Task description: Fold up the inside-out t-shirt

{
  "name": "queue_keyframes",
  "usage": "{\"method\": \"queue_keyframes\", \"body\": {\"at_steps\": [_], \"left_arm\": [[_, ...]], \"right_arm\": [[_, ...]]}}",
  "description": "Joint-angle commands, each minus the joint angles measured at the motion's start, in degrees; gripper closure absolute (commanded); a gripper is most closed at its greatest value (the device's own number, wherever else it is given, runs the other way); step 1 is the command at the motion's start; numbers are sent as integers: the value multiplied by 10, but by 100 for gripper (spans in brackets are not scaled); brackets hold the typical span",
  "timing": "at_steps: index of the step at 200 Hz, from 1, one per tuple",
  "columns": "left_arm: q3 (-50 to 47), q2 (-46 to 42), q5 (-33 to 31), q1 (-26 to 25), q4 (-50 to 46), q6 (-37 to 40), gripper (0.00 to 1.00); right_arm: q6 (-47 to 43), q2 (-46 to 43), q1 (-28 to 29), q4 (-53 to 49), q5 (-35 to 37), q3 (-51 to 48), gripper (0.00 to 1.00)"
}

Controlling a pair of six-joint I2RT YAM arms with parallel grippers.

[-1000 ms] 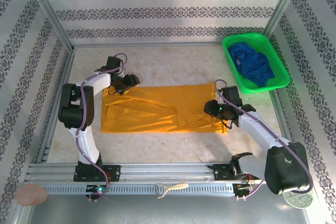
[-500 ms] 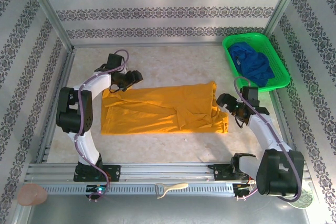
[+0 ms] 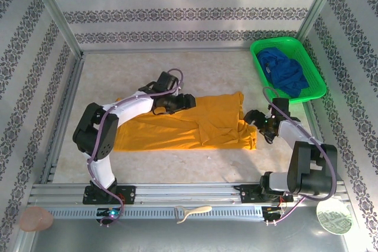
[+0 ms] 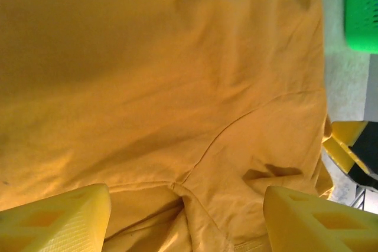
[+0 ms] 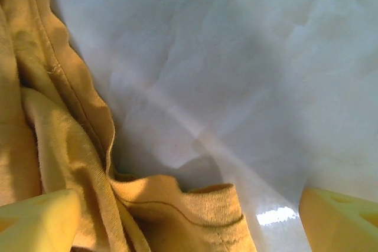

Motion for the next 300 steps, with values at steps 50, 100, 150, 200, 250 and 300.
{"method": "queue_keyframes", "body": {"at_steps": [50,100,150,200,250,300], "left_arm": [[-12,24,-14,-19,39,-29,31],[-9,23,-14,-20,38,-30,31],[-11,25,-11,-22,42,-30,31],[-19,15,-7,-21,54,-38,31],[-47,-47,-18,93,3,-3,31],[-72,-58,-16,244,-72,86,31]], "right_arm": [[23,74,44,102,-98,9,6],[61,12,81,152,-95,-28,7],[69,15,117,156,-85,-25,7],[97,80,149,181,-72,-7,26],[134,93,145,212,-66,-13,100],[105,11,55,126,-54,-24,100]]}}
